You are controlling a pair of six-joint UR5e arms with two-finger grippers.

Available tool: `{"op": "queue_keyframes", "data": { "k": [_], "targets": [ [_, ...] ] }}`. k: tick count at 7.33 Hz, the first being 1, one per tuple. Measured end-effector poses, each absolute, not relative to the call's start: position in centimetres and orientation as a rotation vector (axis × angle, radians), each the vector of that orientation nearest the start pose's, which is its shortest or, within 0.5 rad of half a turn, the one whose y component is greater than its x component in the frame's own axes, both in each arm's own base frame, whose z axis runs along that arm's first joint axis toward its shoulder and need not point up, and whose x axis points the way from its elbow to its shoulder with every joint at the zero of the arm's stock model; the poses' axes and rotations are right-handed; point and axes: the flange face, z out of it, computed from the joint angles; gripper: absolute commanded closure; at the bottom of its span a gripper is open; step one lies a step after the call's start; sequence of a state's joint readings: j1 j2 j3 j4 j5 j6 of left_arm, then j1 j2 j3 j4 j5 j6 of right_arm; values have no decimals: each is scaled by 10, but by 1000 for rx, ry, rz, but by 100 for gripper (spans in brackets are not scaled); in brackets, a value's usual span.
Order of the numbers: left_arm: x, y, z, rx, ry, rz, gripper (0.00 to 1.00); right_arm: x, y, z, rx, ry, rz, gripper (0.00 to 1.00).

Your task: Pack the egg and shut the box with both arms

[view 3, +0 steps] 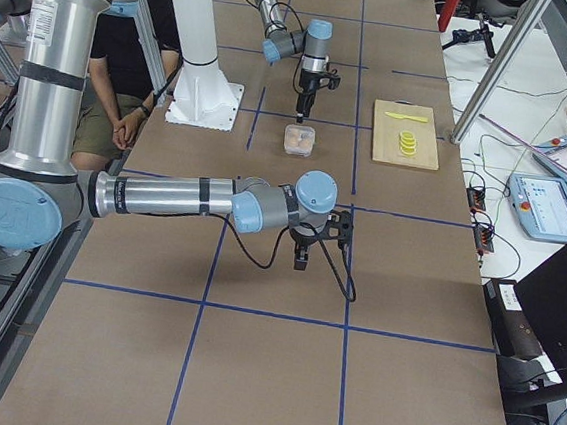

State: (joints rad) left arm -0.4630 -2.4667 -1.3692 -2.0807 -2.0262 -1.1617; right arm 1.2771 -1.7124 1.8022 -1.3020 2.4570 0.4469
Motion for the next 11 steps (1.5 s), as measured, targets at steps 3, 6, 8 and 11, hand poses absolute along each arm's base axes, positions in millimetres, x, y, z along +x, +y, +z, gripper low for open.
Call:
{"op": "queue_keyframes", "data": {
  "k": [3, 6, 8, 11],
  "targets": [
    [556, -443, 194, 217, 1193, 288, 10, -262, -436, 478, -23, -1004, 138, 0],
    [479, -474, 239, 287, 1165, 346, 10, -475, -382, 302, -21, -1096, 310, 0],
    [439, -496, 259, 335, 1141, 374, 10, -505, -375, 207, -20, -1098, 361, 0],
    [387, -519, 257, 376, 1106, 354, 10, -462, -394, 184, -17, -1105, 395, 0]
  ]
}}
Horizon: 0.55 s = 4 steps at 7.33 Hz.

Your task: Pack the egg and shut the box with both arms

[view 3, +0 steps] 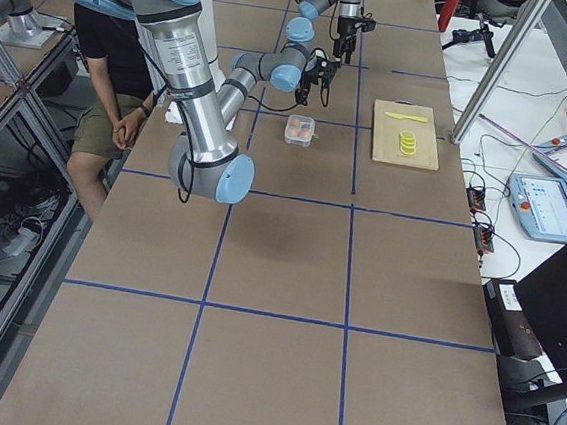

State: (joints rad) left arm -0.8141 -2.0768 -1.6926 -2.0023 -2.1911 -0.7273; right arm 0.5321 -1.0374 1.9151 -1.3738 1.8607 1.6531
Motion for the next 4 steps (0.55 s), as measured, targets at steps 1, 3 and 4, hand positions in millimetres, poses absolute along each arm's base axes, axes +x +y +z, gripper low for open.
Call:
{"op": "queue_keyframes", "data": {
  "k": [1, 3, 4],
  "targets": [
    [355, -529, 266, 398, 1065, 346, 10, -429, -413, 202, -30, -1085, 396, 0],
    [276, -547, 317, 468, 954, 377, 10, -345, -451, 268, -6, -1017, 331, 0],
    [233, -551, 352, 497, 891, 403, 10, -300, -463, 306, 26, -975, 281, 0]
  ]
}}
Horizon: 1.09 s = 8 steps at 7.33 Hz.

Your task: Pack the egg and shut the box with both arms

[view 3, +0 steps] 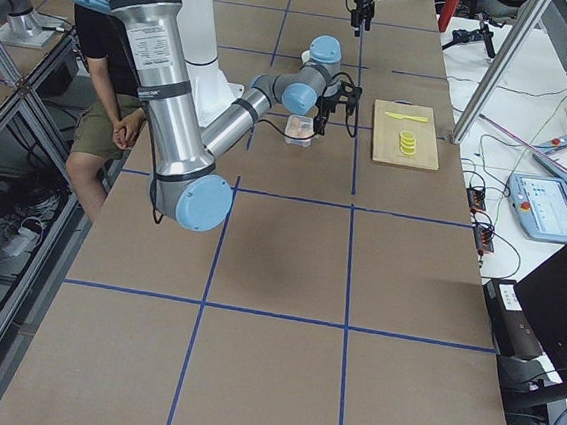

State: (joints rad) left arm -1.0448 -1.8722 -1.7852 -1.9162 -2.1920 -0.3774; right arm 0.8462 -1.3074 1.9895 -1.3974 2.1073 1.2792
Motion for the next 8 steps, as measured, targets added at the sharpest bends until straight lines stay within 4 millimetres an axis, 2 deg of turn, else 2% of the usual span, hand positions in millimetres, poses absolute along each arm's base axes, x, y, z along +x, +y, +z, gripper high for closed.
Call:
{"op": "queue_keyframes", "data": {
  "k": [1, 2, 3, 4, 5, 6, 7, 8],
  "targets": [
    [187, -552, 395, 517, 818, 445, 9, -244, -473, 349, 55, -934, 217, 0],
    [139, -552, 437, 528, 749, 475, 0, -182, -479, 395, 80, -893, 147, 0],
    [96, -554, 470, 526, 696, 477, 0, -125, -478, 436, 104, -849, 86, 0],
    [57, -554, 497, 505, 659, 450, 0, -72, -475, 466, 115, -811, 37, 0],
    [21, -550, 520, 466, 632, 406, 0, -24, -470, 487, 109, -791, -3, 0],
    [-4, -544, 538, 418, 614, 378, 0, 9, -465, 500, 99, -782, -33, 0],
    [-24, -538, 552, 346, 605, 350, 0, 25, -461, 510, 83, -778, -49, 0],
    [-36, -530, 559, 256, 607, 314, 0, 31, -460, 520, 60, -782, -46, 0]
  ]
}}
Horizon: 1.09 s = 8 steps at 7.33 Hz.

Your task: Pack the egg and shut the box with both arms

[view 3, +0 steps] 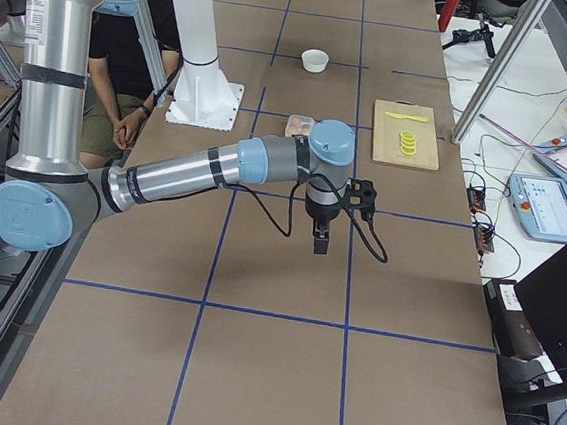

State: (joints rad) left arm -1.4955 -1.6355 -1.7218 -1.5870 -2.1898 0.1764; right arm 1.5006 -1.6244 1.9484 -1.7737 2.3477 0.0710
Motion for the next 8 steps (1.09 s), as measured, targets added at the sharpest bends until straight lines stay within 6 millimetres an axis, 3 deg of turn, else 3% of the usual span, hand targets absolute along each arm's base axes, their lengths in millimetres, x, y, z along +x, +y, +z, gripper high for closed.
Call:
{"op": "queue_keyframes", "data": {
  "k": [2, 4, 6, 8],
  "targets": [
    [-48, -501, 575, 125, 646, 248, 0, 30, -467, 542, 14, -800, -36, 0],
    [-47, -476, 588, 72, 717, 200, 0, 19, -473, 552, -14, -803, -49, 0],
    [-46, -473, 589, 74, 735, 194, 0, 8, -478, 551, -21, -803, -72, 0],
    [-45, -493, 574, 121, 729, 211, 0, 4, -482, 553, -23, -803, -81, 0]
  ]
}}
